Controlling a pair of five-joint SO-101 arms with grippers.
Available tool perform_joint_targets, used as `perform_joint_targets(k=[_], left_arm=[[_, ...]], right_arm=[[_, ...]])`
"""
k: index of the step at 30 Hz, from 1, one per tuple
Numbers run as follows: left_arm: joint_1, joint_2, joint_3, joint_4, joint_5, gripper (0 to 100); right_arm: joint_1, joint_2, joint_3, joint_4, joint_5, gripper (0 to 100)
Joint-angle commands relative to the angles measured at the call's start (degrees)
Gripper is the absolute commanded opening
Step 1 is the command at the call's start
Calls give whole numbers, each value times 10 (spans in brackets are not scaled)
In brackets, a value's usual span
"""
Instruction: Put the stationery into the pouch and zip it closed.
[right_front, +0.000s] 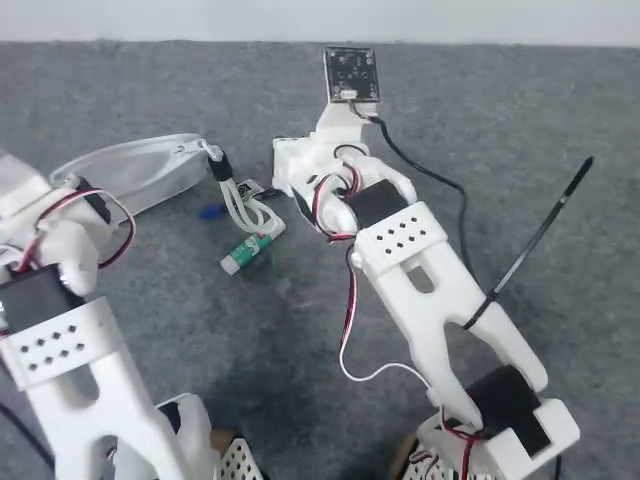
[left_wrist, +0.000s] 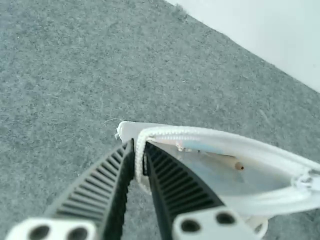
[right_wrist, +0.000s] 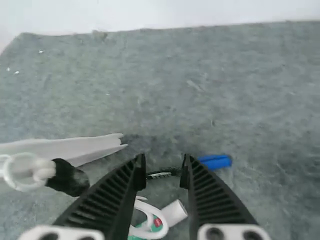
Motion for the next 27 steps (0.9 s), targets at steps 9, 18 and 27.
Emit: perform_joint_targets(k=[9, 18, 27], left_arm=[[-5, -4, -5, -18, -1, 11], [-5, -4, -5, -18, -1, 11], [-5, -4, -5, -18, -1, 11]], right_arm=[[11, 41, -58, 31, -10, 110], [21, 156, -179, 124, -54, 110], [37, 255, -251, 125, -54, 135]])
